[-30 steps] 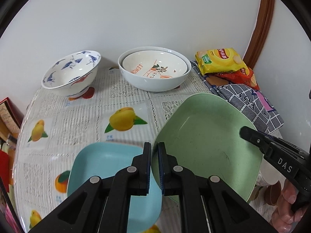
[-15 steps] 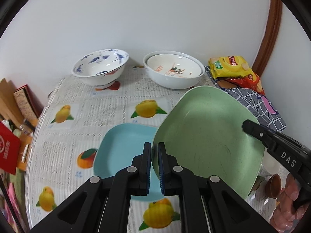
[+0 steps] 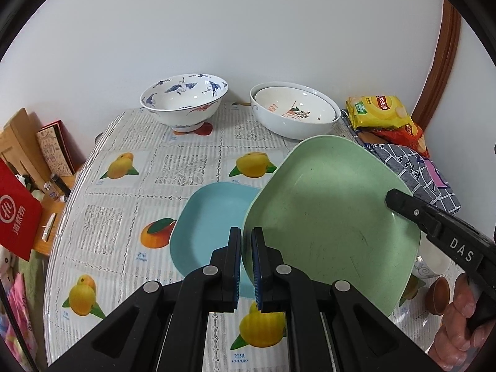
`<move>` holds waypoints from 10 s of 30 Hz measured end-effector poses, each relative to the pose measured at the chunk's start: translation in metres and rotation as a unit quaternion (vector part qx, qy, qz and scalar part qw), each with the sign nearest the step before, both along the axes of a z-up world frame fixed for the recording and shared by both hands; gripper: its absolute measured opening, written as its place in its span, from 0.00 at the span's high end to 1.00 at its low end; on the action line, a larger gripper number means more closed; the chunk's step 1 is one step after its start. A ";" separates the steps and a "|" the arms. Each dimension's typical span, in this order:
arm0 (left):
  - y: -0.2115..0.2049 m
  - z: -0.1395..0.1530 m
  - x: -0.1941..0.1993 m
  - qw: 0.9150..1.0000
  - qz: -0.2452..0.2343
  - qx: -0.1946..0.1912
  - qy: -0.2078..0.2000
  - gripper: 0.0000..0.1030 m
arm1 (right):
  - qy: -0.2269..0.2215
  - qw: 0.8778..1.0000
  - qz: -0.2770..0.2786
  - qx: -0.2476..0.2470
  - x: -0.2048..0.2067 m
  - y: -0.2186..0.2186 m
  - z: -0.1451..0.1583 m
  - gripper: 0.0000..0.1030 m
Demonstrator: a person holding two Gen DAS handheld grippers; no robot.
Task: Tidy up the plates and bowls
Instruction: 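Lift the green plate with both tools and lower it onto the blue plate, then open both tools to release the green plate, then move right tool toward white bowl, then close the left tool on one small brown bowl while the right tool grasps the other brown bowl, then lower the right tool's brown bowl into the large white bowl while the left tool holds its brown bowl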
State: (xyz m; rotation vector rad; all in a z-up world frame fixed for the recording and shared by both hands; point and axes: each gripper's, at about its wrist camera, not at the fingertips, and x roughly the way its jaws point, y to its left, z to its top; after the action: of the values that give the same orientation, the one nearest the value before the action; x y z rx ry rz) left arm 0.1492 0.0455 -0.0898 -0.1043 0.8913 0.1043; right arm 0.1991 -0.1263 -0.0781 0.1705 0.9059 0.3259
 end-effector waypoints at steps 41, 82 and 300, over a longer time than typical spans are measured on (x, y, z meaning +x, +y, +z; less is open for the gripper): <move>0.042 -0.008 -0.009 0.999 0.028 -0.022 -0.007 0.93 | -0.014 0.999 0.038 0.014 0.005 0.038 -0.002 0.90; 0.070 -0.065 0.021 0.998 0.047 -0.029 0.034 0.93 | -0.011 0.997 0.050 -0.052 0.044 0.083 -0.058 0.88; -0.132 -0.008 0.080 0.977 -0.200 -0.068 0.020 0.91 | 0.075 0.959 -0.252 -0.103 -0.017 -0.133 -0.057 0.90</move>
State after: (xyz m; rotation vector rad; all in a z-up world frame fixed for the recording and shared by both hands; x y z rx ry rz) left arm 0.2295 -0.0868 -0.0983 -0.0477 0.9432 -0.3320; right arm 0.1823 -0.2594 -0.1352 0.2297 1.0050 -0.2590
